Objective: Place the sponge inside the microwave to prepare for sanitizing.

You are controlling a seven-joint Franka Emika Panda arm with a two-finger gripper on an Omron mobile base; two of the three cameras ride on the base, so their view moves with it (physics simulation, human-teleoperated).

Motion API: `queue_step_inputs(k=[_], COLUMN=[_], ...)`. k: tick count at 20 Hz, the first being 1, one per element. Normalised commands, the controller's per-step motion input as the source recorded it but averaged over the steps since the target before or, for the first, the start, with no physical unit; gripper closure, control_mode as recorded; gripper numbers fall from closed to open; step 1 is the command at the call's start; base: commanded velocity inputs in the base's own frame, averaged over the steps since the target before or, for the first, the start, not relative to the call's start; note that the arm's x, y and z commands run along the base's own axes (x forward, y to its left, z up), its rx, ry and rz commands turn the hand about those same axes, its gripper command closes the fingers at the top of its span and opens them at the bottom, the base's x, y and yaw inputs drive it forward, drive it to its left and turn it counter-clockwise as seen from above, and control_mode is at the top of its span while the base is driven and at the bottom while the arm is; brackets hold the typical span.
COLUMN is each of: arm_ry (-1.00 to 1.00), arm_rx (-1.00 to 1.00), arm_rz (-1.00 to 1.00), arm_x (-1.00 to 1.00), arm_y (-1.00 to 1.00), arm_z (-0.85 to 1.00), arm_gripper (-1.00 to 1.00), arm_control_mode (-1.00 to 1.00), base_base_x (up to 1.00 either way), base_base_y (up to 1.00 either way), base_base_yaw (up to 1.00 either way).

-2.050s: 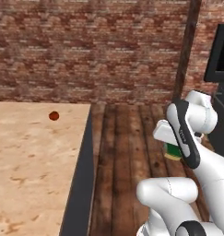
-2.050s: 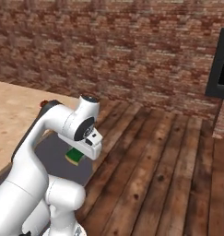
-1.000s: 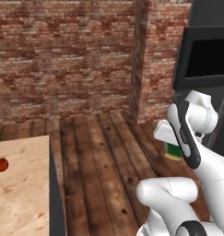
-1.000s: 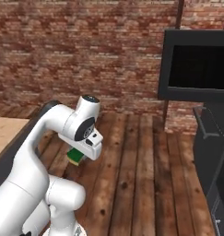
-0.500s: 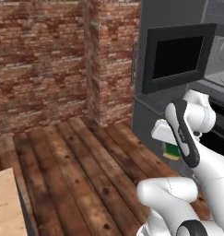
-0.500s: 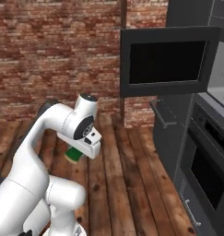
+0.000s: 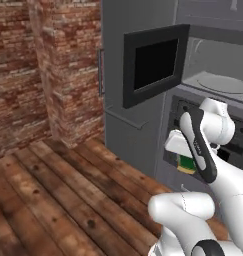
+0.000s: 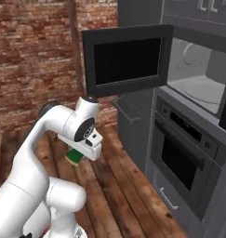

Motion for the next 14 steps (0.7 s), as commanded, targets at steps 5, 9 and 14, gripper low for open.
queue_step_inputs(k=[5, 9, 14], arm_ry=[0.00, 0.00, 0.00], arm_rx=[0.00, 0.00, 0.00], arm_rz=[0.00, 0.00, 0.00], arm_x=[0.00, 0.00, 0.00], arm_y=[0.00, 0.00, 0.00], arm_z=[0.00, 0.00, 0.00], arm_gripper=[1.00, 1.00, 1.00], arm_control_mode=[1.00, 1.00, 1.00], base_base_x=[0.53, 0.55, 0.58], base_base_y=[0.00, 0.00, -0.02], base_base_yaw=[-0.38, -0.34, -0.29])
